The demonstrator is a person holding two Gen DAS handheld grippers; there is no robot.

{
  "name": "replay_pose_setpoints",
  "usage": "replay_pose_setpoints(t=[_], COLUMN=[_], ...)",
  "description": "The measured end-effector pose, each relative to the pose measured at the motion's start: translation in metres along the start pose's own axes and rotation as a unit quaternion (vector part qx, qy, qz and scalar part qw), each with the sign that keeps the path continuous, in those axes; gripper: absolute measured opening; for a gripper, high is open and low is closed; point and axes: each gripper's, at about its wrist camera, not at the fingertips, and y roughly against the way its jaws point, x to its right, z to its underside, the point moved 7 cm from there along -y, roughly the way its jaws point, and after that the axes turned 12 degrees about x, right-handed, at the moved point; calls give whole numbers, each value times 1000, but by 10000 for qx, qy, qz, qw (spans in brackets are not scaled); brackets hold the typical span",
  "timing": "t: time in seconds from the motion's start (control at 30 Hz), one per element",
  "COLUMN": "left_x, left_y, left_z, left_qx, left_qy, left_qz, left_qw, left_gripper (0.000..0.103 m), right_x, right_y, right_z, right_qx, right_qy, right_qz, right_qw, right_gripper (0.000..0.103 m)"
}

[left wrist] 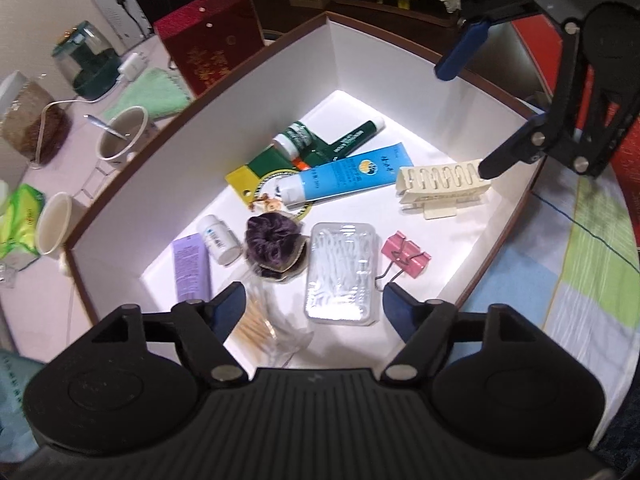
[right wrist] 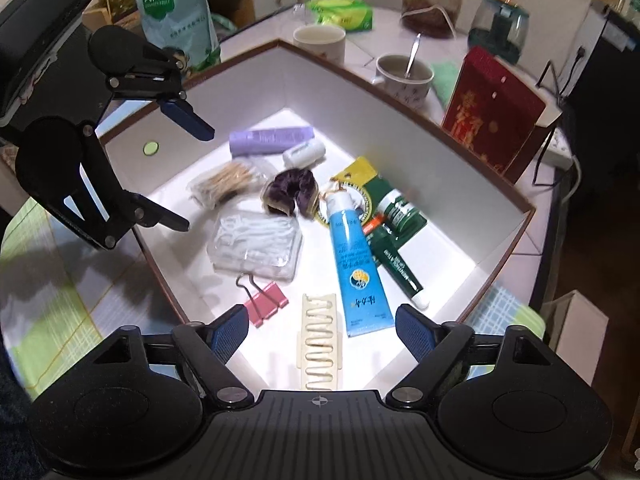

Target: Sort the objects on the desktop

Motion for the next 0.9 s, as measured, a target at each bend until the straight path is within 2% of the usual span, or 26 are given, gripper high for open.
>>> replay_pose_setpoints(t=[0.3,0.53,0.87,0.9], left_x=[0,2,7,8], left_y=[23,45,72,74], left_z=[4,8,14,14], left_qx=[40,124,263,279], left_qy=[-11,54,273,304], left_qz=[-460,-698,-998,-1035], left_qw=[9989,9975,9943,9938], left_gripper=[82,82,86,86], right_x=[-11,-14,-17,-19], right_y=[7,15,38,41], right_z=[2,6,13,13], right_qx=[43,140,352,385], right_qy=[-195,-639,-1517,-1530], right_qz=[220,523,1069,1126], right_qw=[9996,9965,9820,9810], right_gripper=[83,83,84,89])
